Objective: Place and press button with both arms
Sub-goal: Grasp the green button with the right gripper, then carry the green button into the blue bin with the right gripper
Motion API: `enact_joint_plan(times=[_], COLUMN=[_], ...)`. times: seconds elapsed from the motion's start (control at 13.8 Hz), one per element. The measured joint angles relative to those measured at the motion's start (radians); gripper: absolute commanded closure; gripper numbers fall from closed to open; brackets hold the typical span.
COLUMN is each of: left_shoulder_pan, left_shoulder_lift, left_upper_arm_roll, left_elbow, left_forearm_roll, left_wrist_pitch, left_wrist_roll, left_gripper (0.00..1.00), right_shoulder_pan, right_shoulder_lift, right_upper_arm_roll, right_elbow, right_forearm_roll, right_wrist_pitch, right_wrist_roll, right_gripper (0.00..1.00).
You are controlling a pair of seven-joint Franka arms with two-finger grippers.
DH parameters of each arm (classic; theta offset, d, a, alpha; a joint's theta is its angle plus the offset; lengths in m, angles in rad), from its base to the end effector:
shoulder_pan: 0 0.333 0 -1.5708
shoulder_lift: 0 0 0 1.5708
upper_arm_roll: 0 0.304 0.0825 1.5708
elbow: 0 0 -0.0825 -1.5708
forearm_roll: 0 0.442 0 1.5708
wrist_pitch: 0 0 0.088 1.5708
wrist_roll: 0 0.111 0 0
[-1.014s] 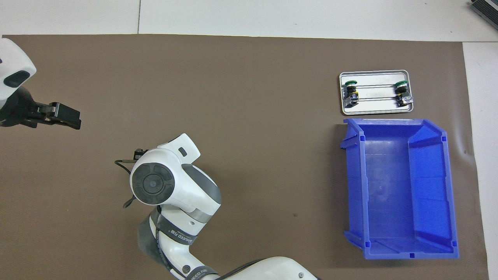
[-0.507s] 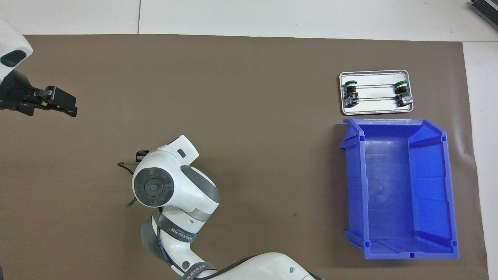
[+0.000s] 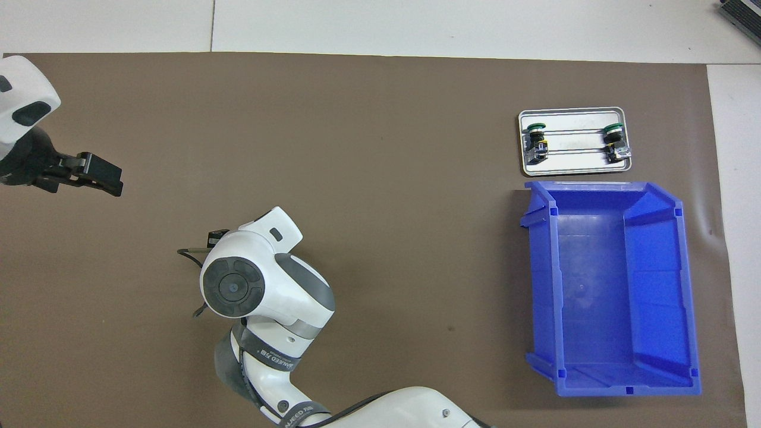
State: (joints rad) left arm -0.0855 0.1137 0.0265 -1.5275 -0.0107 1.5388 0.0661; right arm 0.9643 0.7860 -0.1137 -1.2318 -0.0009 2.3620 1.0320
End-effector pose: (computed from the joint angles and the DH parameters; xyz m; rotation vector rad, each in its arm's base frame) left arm 0.6381 -0.0397 0.5575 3.1233 -0.1953 -0.1603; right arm 0.5272 0.6385 0.3008 -2.8723 0.1921 -0.3861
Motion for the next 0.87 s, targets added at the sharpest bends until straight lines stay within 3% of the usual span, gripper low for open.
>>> enact_joint_plan(times=[0.29,0.43,0.87], left_shoulder_pan=[0.000,0.000,0.000], left_shoulder_lift=[-0.007,-0.008,-0.023], left_upper_arm_roll=[0.000,0.000,-0.001], left_elbow=[-0.013,-0.021,-0.032], left_forearm_roll=[0.000,0.000,0.000], left_wrist_pitch=[0.004,0.012,0.019], left_wrist_roll=[0.007,0.008,0.008], left_gripper=[0.00,0.00,0.00], right_shoulder_pan=[-0.019,-0.055,-0.289], right_shoulder_lift=[-0.014,-0.065,-0.380], right_upper_arm_roll=[-0.003,-0.006,-0.016], right_elbow=[0.016,0.018,-0.181], right_forearm_roll=[-0.001,-0.001,-0.001], right_wrist_pitch=[-0.029,-0.053,-0.187], right_wrist_roll=[-0.033,-0.044,-0.245], right_gripper=[1.00,1.00,1.00])
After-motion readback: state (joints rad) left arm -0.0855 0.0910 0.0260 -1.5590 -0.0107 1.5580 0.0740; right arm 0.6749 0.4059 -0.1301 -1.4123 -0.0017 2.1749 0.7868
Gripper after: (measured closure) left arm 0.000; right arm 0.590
